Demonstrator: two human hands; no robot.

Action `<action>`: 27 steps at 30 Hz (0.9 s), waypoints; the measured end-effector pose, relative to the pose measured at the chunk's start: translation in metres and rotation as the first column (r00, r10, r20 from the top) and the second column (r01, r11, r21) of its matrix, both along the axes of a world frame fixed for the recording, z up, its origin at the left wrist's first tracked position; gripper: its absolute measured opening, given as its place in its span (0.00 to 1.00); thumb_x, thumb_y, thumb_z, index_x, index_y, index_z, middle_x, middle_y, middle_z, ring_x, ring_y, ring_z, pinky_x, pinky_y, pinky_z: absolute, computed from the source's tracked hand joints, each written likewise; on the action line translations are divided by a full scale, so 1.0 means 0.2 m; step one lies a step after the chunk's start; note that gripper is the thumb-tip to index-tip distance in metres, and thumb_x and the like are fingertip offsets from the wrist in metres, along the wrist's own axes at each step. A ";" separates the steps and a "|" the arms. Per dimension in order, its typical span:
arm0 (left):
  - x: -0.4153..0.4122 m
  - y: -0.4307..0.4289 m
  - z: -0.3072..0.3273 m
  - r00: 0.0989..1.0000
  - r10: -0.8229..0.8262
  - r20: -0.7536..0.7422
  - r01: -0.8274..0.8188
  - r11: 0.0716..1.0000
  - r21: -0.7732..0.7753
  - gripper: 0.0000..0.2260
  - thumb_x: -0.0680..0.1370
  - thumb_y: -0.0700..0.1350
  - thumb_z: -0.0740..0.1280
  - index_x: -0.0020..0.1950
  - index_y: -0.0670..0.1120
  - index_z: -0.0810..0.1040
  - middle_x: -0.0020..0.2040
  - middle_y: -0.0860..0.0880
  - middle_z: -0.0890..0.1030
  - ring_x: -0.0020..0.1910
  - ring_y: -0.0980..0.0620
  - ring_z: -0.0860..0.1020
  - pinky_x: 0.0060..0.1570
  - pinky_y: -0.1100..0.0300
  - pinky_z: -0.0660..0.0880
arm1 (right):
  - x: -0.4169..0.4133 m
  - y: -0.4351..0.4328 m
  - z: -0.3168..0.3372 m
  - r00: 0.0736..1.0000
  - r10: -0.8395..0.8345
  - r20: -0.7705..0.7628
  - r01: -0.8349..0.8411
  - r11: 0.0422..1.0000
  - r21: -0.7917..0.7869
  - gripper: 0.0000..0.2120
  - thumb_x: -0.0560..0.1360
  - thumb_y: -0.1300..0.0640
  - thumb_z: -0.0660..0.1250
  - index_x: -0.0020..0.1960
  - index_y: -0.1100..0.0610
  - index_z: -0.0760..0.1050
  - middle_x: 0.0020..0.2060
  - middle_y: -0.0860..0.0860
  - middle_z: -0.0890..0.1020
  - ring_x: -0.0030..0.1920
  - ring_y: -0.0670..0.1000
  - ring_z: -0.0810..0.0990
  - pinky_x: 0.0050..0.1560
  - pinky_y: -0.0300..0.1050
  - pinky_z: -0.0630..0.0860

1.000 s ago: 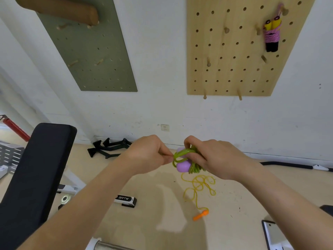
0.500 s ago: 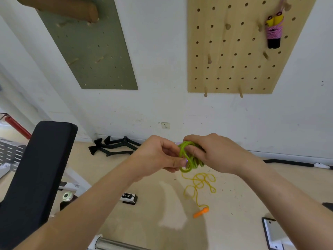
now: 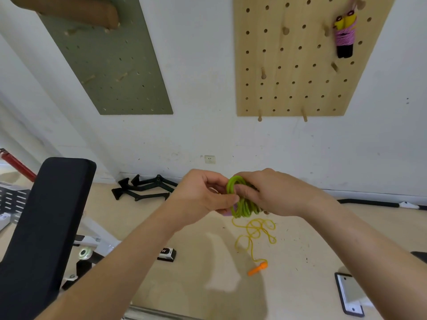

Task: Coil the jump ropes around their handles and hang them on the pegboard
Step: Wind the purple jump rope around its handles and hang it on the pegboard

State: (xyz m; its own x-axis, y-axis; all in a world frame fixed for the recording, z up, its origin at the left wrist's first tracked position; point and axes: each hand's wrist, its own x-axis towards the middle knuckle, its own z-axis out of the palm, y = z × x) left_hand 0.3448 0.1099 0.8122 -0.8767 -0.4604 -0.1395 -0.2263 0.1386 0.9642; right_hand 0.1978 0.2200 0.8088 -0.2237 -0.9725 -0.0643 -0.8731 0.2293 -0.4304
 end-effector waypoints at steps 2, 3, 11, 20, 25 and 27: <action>-0.01 0.00 -0.01 0.999 0.037 -0.009 -0.038 0.992 -0.118 0.07 0.70 0.32 0.72 0.41 0.43 0.84 0.35 0.41 0.84 0.32 0.48 0.81 0.35 0.60 0.76 | -0.01 0.00 0.02 0.999 -0.001 -0.038 0.003 0.999 0.044 0.14 0.80 0.42 0.52 0.53 0.47 0.73 0.35 0.45 0.76 0.29 0.41 0.71 0.38 0.45 0.71; -0.01 0.00 -0.01 0.998 0.057 -0.016 -0.060 0.981 -0.183 0.08 0.70 0.33 0.72 0.40 0.45 0.84 0.34 0.43 0.84 0.31 0.50 0.81 0.35 0.58 0.77 | -0.01 0.00 0.03 0.999 -0.001 -0.044 0.004 0.998 0.061 0.15 0.80 0.42 0.52 0.53 0.48 0.73 0.35 0.45 0.76 0.29 0.41 0.71 0.38 0.44 0.70; -0.03 0.00 -0.04 0.988 -0.027 -0.154 -0.104 0.619 -0.778 0.06 0.69 0.41 0.72 0.34 0.44 0.77 0.29 0.52 0.73 0.31 0.56 0.69 0.32 0.60 0.69 | -0.03 0.01 0.06 1.000 -0.021 0.012 0.020 0.993 0.117 0.15 0.80 0.43 0.53 0.51 0.51 0.72 0.36 0.49 0.79 0.31 0.51 0.81 0.39 0.49 0.78; 0.00 0.05 -0.17 0.955 -0.185 -0.232 -0.136 0.421 -0.897 0.05 0.75 0.42 0.69 0.47 0.42 0.82 0.35 0.49 0.77 0.30 0.54 0.69 0.31 0.65 0.72 | -0.04 0.01 0.04 0.979 -0.074 0.188 0.052 0.992 0.117 0.11 0.79 0.49 0.56 0.55 0.53 0.72 0.42 0.53 0.80 0.29 0.53 0.83 0.25 0.43 0.77; 0.02 -0.03 -0.15 0.978 -0.059 -0.198 -0.116 0.639 -0.760 0.03 0.70 0.39 0.72 0.41 0.47 0.83 0.31 0.52 0.76 0.31 0.59 0.70 0.32 0.68 0.68 | -0.05 0.05 0.04 0.961 -0.081 0.266 0.051 0.992 0.116 0.15 0.76 0.40 0.61 0.55 0.50 0.73 0.39 0.52 0.80 0.29 0.54 0.83 0.25 0.43 0.78; 0.03 -0.06 -0.16 0.991 -0.055 -0.124 -0.061 0.636 -0.769 0.01 0.70 0.40 0.72 0.38 0.45 0.82 0.29 0.52 0.74 0.30 0.58 0.69 0.31 0.65 0.68 | -0.05 0.06 0.02 0.954 -0.070 0.292 0.036 0.992 0.118 0.15 0.75 0.40 0.62 0.55 0.49 0.73 0.37 0.52 0.80 0.30 0.55 0.83 0.25 0.42 0.77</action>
